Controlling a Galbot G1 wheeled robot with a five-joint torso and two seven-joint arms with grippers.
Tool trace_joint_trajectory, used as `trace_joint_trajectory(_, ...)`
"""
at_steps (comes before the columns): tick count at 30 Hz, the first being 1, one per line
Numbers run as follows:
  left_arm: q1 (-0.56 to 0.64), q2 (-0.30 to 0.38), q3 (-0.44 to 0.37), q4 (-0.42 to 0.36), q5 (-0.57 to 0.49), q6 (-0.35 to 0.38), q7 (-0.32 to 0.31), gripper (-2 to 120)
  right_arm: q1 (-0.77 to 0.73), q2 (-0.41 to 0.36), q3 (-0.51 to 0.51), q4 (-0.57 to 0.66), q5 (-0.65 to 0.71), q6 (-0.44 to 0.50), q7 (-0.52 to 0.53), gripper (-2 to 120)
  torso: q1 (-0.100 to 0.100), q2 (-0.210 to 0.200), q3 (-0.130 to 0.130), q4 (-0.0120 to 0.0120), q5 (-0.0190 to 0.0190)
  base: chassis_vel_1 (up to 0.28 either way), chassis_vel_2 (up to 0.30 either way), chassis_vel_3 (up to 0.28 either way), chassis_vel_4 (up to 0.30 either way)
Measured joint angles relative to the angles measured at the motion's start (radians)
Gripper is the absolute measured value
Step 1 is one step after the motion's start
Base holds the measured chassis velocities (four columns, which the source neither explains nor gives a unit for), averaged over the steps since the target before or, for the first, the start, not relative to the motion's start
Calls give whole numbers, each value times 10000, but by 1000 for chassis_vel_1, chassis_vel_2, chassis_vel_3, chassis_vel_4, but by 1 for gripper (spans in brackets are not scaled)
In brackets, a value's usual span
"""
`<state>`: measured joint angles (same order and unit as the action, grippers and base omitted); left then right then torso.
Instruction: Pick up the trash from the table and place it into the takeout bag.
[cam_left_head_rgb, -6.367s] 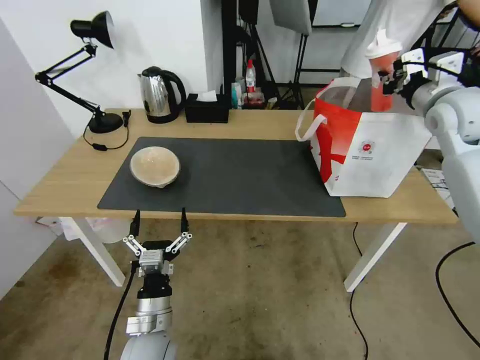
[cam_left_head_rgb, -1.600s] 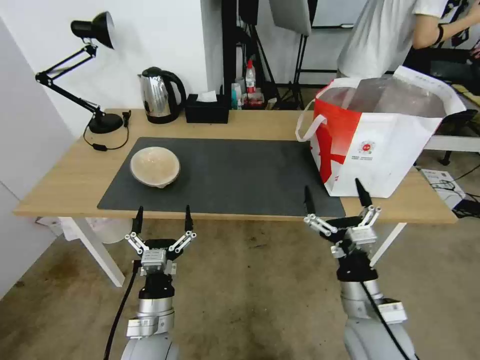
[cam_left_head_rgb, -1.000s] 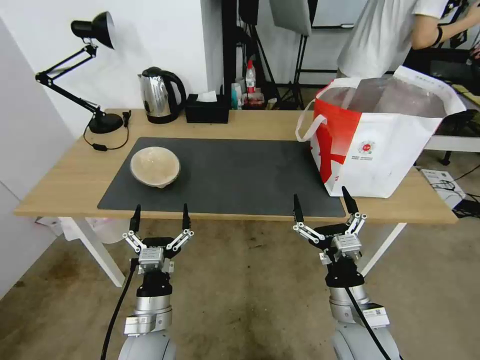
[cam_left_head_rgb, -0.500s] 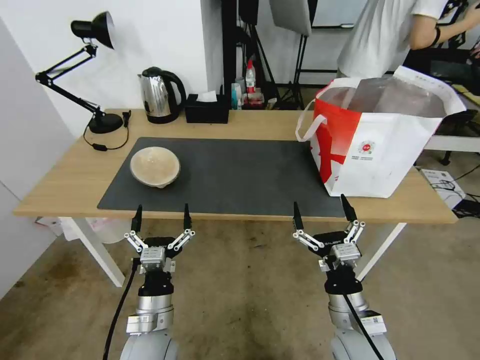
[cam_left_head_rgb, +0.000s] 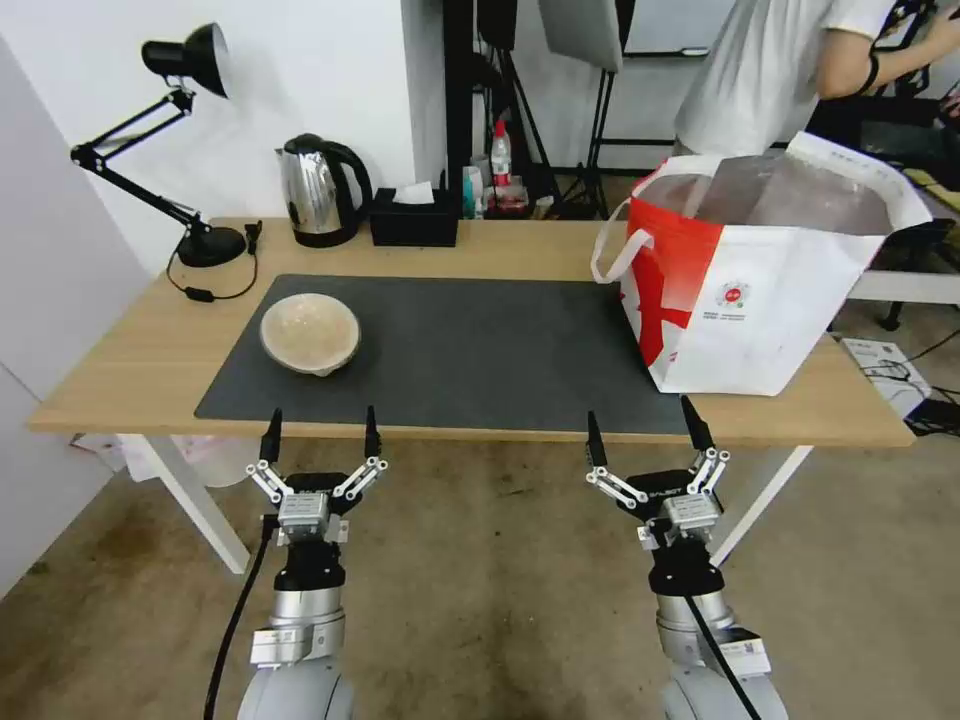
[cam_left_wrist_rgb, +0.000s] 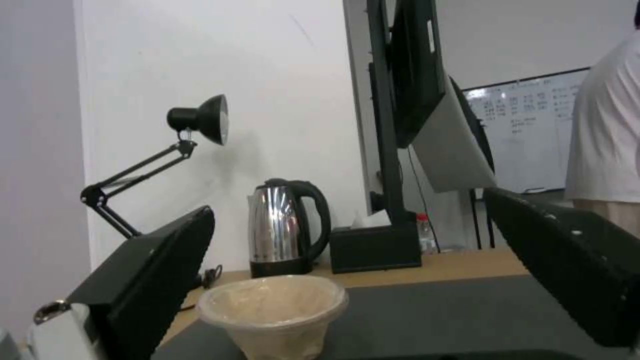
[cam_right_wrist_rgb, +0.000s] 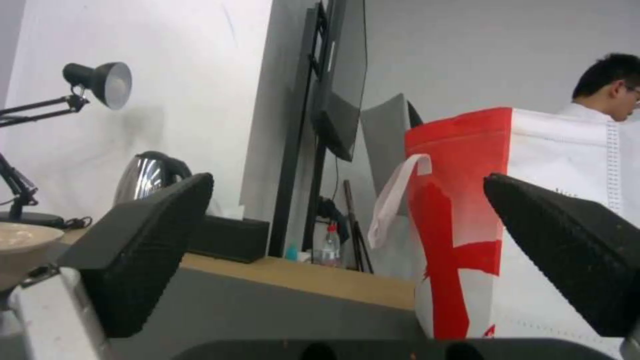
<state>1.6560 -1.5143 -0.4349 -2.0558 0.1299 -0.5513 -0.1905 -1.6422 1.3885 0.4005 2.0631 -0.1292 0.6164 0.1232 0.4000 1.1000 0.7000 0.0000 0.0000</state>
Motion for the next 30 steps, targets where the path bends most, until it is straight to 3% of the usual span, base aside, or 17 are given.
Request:
trace_joint_trajectory(20, -338, 98, -27, 225, -78, 24, -3, 100, 3, 0, -7, 0, -10, -27, 17, 100, 0, 0, 0, 0, 0, 0, 0, 0, 0)
trace_joint_trajectory(30, -757, 493, -207, 268, -403, 390, 1, 100, 3, 0, -7, 0, -10, -36, 17, 100, 0, 0, 0, 0, 0, 0, 0, 0, 0)
